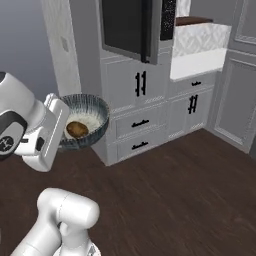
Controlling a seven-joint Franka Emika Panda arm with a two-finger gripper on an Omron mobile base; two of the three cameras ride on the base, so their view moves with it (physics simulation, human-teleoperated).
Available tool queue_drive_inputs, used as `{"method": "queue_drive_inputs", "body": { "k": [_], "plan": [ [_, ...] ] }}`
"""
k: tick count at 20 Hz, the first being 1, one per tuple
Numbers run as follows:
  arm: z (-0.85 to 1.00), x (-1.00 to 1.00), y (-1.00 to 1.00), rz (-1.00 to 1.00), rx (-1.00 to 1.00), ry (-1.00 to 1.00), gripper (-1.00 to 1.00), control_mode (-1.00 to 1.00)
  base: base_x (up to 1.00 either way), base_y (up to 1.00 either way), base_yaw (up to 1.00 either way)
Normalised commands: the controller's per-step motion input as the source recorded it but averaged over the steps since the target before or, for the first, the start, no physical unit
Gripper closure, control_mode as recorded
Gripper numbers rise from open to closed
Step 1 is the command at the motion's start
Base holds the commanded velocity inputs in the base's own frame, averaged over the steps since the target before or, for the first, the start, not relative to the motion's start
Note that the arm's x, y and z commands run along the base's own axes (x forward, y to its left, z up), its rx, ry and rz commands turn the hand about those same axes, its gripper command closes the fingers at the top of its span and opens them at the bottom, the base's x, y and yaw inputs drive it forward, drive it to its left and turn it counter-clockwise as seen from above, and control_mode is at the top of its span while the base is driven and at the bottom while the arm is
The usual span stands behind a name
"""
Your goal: Pick the mushroom from the sink and place it in the bowl. Then pick the bowl and place it in the microwave. Then close the microwave door and press the start button.
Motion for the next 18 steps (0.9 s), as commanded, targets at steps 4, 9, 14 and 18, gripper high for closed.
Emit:
{"method": "queue_drive_inputs", "body": {
  "k": [4, 9, 14, 18],
  "plan": [
    [0.0, 0.0, 0.0, 0.0, 0.0, 0.0, 1.0, 1.0, 0.0, -0.84, 0.59],
    [0.0, 0.0, 0.0, 0.0, 0.0, 0.0, 1.0, 1.0, 0.0, -0.72, 0.65],
    [0.0, 0.0, 0.0, 0.0, 0.0, 0.0, 1.0, 1.0, 0.0, -0.89, 0.58],
    [0.0, 0.0, 0.0, 0.0, 0.0, 0.0, 1.0, 1.0, 0.0, -1.0, 0.5]
  ]
}}
